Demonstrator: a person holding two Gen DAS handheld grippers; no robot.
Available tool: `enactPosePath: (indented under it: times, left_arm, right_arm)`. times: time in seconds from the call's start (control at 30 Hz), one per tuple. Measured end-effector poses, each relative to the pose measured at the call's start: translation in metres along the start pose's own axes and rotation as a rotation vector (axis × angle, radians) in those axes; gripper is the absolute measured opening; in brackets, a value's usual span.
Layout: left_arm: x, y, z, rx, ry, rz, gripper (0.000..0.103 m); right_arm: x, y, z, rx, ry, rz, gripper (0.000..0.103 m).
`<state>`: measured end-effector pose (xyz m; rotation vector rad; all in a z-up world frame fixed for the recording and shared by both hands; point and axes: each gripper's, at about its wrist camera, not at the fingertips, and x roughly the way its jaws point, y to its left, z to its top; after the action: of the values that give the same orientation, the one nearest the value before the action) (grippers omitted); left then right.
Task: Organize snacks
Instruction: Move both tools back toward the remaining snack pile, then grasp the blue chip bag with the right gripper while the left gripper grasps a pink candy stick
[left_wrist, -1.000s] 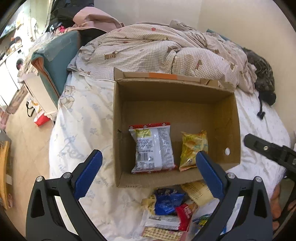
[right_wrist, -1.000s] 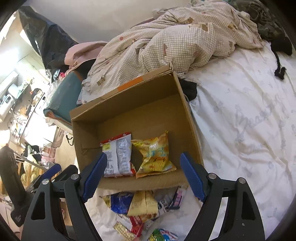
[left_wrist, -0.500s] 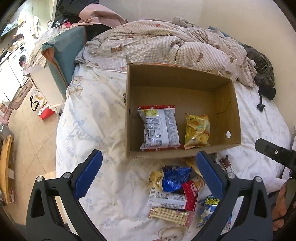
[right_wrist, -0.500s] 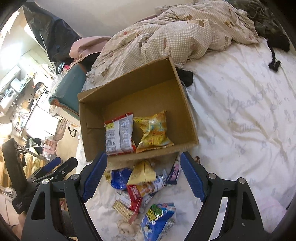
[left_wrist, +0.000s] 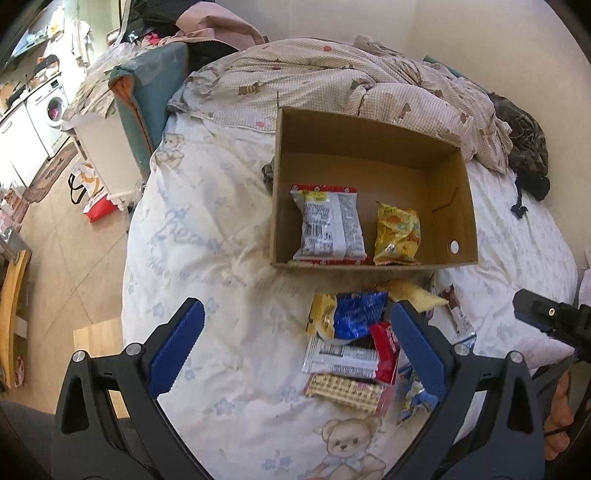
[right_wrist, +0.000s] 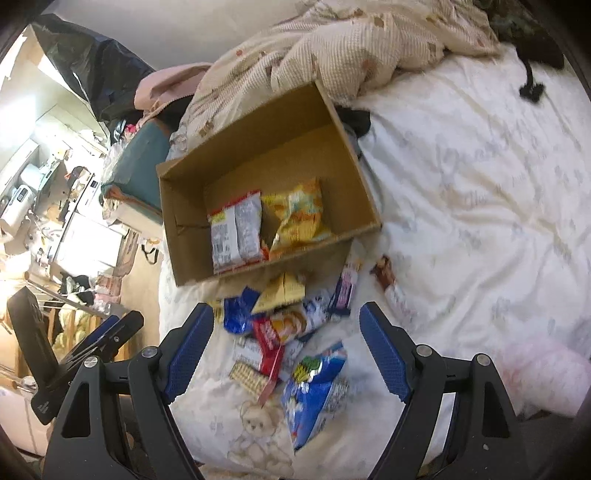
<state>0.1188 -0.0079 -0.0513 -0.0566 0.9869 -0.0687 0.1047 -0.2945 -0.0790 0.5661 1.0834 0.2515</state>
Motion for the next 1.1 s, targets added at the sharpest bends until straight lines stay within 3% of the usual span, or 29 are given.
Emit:
enactPosePath:
  times: [0.17,0.33,0.6,0.67,0.7,0.73,0.8,0.87,1.1]
  left_arm:
    - [-0.003,0.005,-0.012,-0.027,0.018,0.002,0.100]
    - [-0.003,0.008,-0.012,-0.051,0.022,0.004,0.100]
    - [0.005,0.013,-0.012,-0.074,0.053,0.014,0.100]
    - [0.010,0.019,-0.013,-0.088,0.073,0.024,0.100]
    - [0.011,0.020,-0.013,-0.094,0.079,0.026,0.100]
    - [0.013,0.023,-0.013,-0.104,0.089,0.028,0.100]
    - [0.016,0.027,-0.014,-0.117,0.104,0.030,0.100]
    - [0.021,0.029,-0.015,-0.125,0.128,0.029,0.100]
    - [0.058,0.015,-0.036,-0.107,0.328,-0.029,0.100]
  right_arm:
    - [0.020,-0.008,-0.016,0.006,0.122,-0.034,0.084]
    - [0.055,-0.029,-0.036,0.079,0.308,-0.064,0.084]
    - [0.107,-0.028,-0.050,0.138,0.447,-0.113,0.084]
    - [0.116,-0.029,-0.053,0.146,0.476,-0.116,0.081]
    - [0.120,-0.027,-0.054,0.146,0.492,-0.109,0.068]
    - [0.121,-0.026,-0.055,0.137,0.501,-0.111,0.065]
    - [0.117,-0.024,-0.055,0.110,0.493,-0.123,0.051]
    - [0.107,-0.027,-0.054,0.112,0.472,-0.112,0.046]
    - [0.043,-0.021,-0.034,0.070,0.233,-0.043,0.045]
